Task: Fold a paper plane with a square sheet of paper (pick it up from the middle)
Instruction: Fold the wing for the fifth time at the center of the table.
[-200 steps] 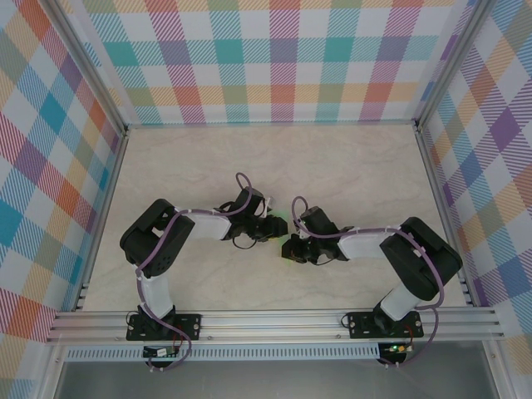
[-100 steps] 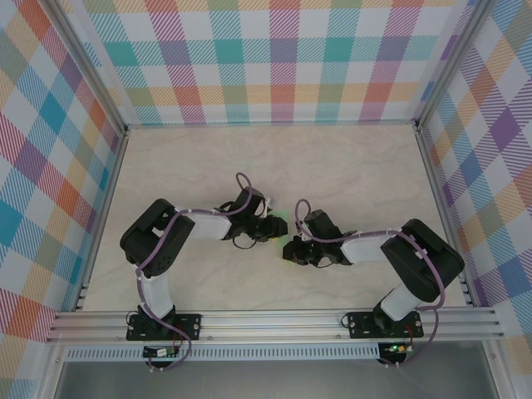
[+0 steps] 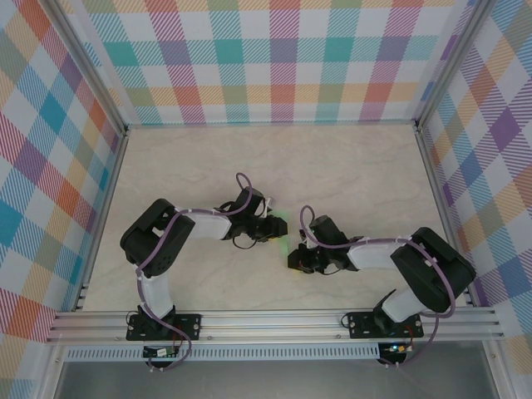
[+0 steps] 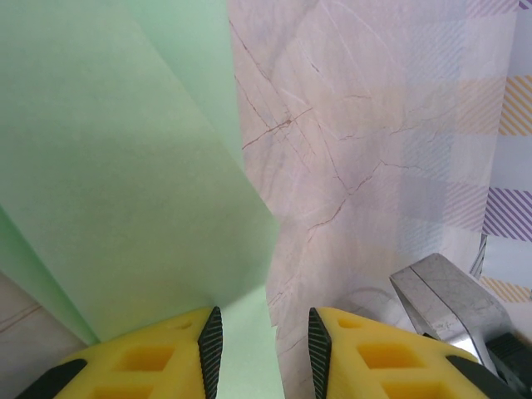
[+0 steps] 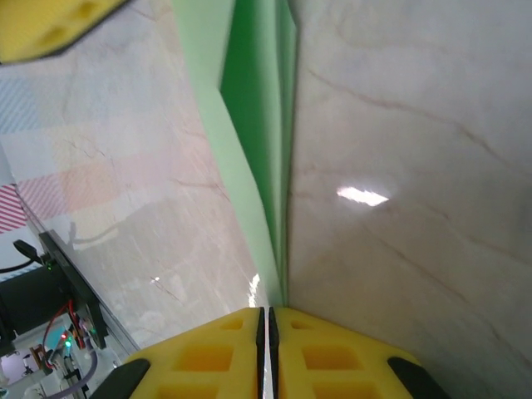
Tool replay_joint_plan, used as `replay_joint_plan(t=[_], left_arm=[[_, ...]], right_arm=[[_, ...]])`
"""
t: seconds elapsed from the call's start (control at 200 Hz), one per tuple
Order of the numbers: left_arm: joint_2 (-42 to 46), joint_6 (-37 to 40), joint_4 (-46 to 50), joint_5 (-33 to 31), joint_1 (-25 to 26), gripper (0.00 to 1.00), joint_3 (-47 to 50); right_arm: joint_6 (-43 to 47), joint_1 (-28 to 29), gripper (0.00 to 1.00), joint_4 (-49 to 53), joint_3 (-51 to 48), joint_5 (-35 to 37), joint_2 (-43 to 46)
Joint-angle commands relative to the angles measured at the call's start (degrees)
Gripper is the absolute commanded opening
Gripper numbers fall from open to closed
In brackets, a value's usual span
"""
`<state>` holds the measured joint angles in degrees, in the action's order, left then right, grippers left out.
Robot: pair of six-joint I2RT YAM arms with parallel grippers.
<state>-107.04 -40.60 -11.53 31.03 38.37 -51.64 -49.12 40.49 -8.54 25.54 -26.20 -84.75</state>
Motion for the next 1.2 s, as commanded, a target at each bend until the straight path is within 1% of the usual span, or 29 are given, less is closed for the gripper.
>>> replay_joint_plan(t=[0.0, 0.11, 0.19, 0.265, 0.385, 0.49, 0.68, 0.88, 1.195], left_arm=[[-2.5, 0.9, 4.5, -0.8, -0.2, 0.35, 0.1], [-2.6, 0.9, 4.4, -0.7, -0.2, 0.35, 0.3], [-2.6, 0.9, 4.4, -0.7, -0.1, 0.35, 0.3], [-2.6, 0.5, 4.0, -0.8, -0.1, 0.35, 0.6], [-2.7, 0.4, 3.9, -0.5, -0.2, 0.35, 0.5], [-2.7, 0.3, 3.8, -0.4, -0.2, 0.35, 0.5], [-2.7, 0.3, 3.9, -0.3, -0.2, 0.35, 0.4], [-2.7, 0.2, 3.8, -0.3, -0.2, 0.35, 0.4], [-1.5, 1.0, 5.8, 0.1, -0.2, 0.38, -1.9]], right_arm=[[1.5, 0.1, 0.13, 6.2, 0.5, -0.9, 3.6], [0.5, 0.1, 0.13, 5.3, 3.0, -0.1, 7.0], [0.1, 0.1, 0.13, 4.1, 5.3, 0.4, 7.0], [-0.7, 0.1, 0.12, 3.4, 8.2, 1.3, 4.4], [-4.1, 0.1, 0.11, -2.5, 10.2, 1.9, -1.2], [-5.1, 0.1, 0.10, -4.0, 11.4, 4.0, -4.7], [-6.0, 0.1, 0.10, -5.7, 9.4, 6.9, -7.1], [-7.1, 0.0, 0.10, -9.1, 4.7, 6.5, -10.4], [-4.9, 0.0, 0.08, -4.6, 2.8, 4.8, -11.8]])
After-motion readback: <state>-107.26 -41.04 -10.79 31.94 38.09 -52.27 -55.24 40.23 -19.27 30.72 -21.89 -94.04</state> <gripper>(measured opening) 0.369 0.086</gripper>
